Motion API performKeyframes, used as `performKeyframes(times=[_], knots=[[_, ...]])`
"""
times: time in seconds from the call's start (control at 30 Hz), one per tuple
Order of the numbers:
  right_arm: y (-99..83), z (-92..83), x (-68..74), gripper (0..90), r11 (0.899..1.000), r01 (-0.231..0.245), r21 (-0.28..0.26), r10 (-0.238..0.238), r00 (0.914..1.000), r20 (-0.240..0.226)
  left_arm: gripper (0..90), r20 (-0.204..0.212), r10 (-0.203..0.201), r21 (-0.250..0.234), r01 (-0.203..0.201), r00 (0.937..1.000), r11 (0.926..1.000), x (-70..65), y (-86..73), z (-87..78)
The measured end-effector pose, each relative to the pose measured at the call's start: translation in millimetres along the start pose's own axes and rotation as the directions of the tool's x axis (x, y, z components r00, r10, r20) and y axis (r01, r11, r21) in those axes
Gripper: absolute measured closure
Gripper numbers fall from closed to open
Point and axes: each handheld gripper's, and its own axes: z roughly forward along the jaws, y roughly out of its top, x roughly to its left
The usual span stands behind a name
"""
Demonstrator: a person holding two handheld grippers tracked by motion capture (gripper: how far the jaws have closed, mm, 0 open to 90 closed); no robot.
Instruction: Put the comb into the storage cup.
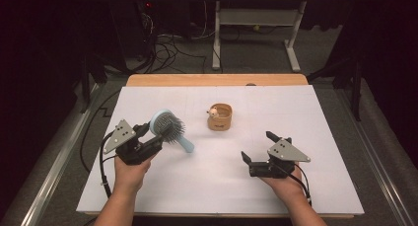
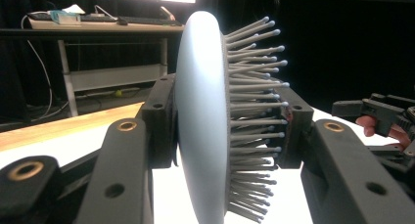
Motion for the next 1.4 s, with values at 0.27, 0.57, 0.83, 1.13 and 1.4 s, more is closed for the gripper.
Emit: performKeyframes(times=[0.27, 0.57, 0.83, 1.13, 1.4], knots=[[-16.6, -14.7, -15.9, 0.0, 1.000, -0.021, 0.020, 0.020, 0.9990, 0.039, 54.0, -0.020, 0.003, -0.006, -0.003, 0.9998, 1.0000, 4.1, 0.1, -3.4], [-33.0, -36.3, -35.5, 0.0, 0.998, -0.062, 0.015, 0.061, 0.9932, 0.099, 54.0, -0.041, 0.010, -0.008, -0.010, 0.9991, 0.9999, 7.6, -0.3, -7.1], [-39.2, -45.9, -43.7, 0.0, 0.995, -0.095, -0.003, 0.094, 0.9872, 0.129, 54.0, -0.045, 0.016, -0.007, -0.017, 0.9988, 0.9998, 4.5, 0.1, -7.2], [-39.2, -48.3, -46.2, 0.0, 0.995, -0.097, -0.018, 0.098, 0.9857, 0.137, 54.0, -0.035, 0.022, -0.001, -0.022, 0.9991, 0.9998, -5.7, 7.2, 2.4], [-39.1, -50.0, -45.9, 0.0, 0.995, -0.095, -0.027, 0.098, 0.9854, 0.140, 54.1, -0.025, 0.041, -0.013, -0.041, 0.9989, 0.9991, -12.9, 18.2, 14.5]])
